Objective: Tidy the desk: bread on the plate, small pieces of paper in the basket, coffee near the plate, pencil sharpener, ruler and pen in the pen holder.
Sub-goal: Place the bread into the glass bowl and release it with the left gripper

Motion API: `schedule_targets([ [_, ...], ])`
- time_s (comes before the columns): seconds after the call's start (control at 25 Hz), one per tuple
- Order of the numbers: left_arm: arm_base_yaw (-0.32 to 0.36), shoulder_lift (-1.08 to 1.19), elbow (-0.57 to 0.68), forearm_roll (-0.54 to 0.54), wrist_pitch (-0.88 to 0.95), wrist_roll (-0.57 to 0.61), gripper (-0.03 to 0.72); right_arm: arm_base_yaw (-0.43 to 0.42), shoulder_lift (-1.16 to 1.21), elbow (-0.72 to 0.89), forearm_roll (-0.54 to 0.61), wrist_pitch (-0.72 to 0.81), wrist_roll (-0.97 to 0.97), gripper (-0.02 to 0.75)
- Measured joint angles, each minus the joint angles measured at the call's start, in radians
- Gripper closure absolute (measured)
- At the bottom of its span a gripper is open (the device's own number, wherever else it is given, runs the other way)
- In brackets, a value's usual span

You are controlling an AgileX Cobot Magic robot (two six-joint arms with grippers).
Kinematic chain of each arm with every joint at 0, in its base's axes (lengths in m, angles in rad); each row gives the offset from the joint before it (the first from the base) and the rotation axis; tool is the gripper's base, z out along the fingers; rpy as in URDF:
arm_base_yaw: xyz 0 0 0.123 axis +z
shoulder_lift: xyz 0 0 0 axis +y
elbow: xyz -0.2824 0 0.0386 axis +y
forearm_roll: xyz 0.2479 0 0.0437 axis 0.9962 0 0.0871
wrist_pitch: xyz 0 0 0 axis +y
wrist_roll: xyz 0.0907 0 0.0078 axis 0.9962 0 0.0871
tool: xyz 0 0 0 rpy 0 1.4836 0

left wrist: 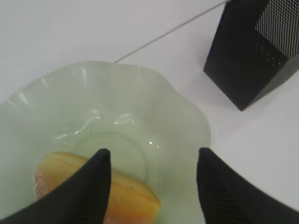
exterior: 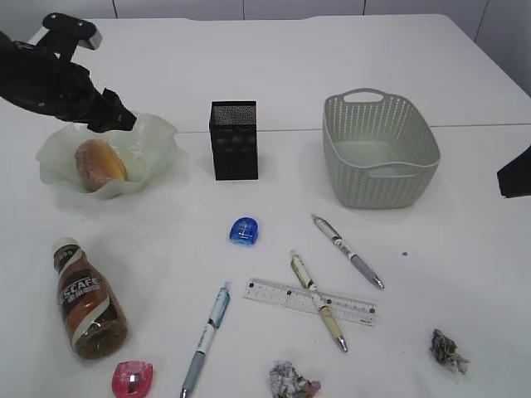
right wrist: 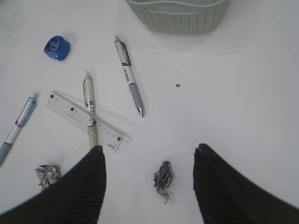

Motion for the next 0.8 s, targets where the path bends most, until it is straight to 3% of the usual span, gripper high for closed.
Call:
schedule_targets([
  [0.2,-0.069,-0.090,0.000,0.505,0.132,-0.440,0.270,0.000,0.000,0.000,0.000,0.000,0.000,0.301],
  [0.32,-0.102,-0.133,0.000,0.693,0.300,-0.662,0.272,0.000,0.000,0.000,0.007,0.000,0.000,0.301],
  [0.56,-0.115,-0.154,0.000,0.737,0.680,-0.783,0.315,0.026,0.000,0.000,0.024,0.049,0.016,0.333],
  [0.8,-0.113,-0.267,0.088,0.642,0.694,-0.829,0.344,0.111,0.000,0.000,-0.031,0.118,0.159,0.344],
])
